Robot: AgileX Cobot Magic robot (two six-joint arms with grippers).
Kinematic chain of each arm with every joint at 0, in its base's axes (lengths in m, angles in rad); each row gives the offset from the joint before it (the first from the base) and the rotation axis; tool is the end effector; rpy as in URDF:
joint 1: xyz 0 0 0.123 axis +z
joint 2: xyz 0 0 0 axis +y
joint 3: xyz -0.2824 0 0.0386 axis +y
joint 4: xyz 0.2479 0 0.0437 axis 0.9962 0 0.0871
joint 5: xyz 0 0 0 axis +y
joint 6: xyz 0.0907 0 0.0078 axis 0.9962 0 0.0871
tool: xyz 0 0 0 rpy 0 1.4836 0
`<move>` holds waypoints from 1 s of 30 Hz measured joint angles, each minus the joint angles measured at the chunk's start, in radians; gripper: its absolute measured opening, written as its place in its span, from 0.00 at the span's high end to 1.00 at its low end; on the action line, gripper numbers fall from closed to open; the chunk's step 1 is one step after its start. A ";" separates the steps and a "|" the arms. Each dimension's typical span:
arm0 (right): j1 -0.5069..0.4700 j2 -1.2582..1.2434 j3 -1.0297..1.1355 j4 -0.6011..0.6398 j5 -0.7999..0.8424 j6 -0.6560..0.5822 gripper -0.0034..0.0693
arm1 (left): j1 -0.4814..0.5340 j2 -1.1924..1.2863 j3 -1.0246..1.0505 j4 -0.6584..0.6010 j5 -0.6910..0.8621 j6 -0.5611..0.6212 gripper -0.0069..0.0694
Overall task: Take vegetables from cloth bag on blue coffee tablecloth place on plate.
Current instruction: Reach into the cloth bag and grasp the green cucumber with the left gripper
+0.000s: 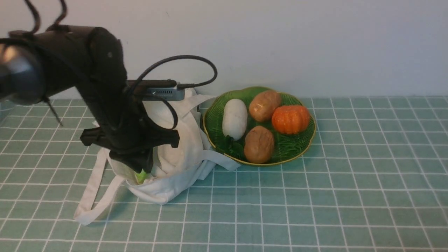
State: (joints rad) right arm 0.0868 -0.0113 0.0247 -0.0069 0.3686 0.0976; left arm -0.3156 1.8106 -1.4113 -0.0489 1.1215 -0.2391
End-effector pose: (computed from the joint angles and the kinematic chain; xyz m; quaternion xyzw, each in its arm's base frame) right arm 0.0525 0.0043 0.1722 0.0025 0.8033 0.0519 0.5933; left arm 0.3432 -0.1163 0.2419 0.0291 0.9970 -0.0406 0.0597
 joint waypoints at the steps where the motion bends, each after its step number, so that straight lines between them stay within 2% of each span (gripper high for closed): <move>1: 0.000 0.000 0.000 0.000 0.000 0.000 0.97 | -0.004 0.028 -0.020 0.027 0.000 -0.017 0.70; 2: 0.000 0.000 0.000 0.000 0.000 0.000 0.97 | -0.006 0.071 -0.059 0.090 0.005 -0.051 0.61; 6: 0.000 0.000 0.000 0.000 0.001 0.000 0.97 | -0.006 0.115 -0.096 0.174 0.003 -0.093 0.46; 7: 0.000 0.000 0.000 0.000 0.001 0.000 0.97 | -0.006 0.129 -0.105 0.214 -0.008 -0.113 0.38; 12: 0.000 0.000 0.000 0.000 0.001 0.000 0.97 | -0.006 0.189 -0.114 0.244 -0.120 -0.151 0.25; 14: 0.000 0.000 0.000 0.000 0.001 0.000 0.97 | -0.006 0.214 -0.116 0.249 -0.151 -0.170 0.23; 23: 0.000 0.000 0.000 0.000 0.001 0.000 0.97 | -0.006 0.274 -0.116 0.385 -0.200 -0.393 0.22; 28: 0.000 0.000 0.000 0.000 0.001 0.000 0.97 | -0.006 0.308 -0.116 0.388 -0.238 -0.417 0.22; 30: 0.000 0.000 0.000 0.000 0.001 0.000 0.97 | -0.014 0.330 -0.116 0.390 -0.242 -0.414 0.26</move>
State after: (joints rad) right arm 0.0868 -0.0113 0.0247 -0.0069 0.3695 0.0976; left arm -0.3297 2.1401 -1.5271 0.3407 0.8799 -0.6533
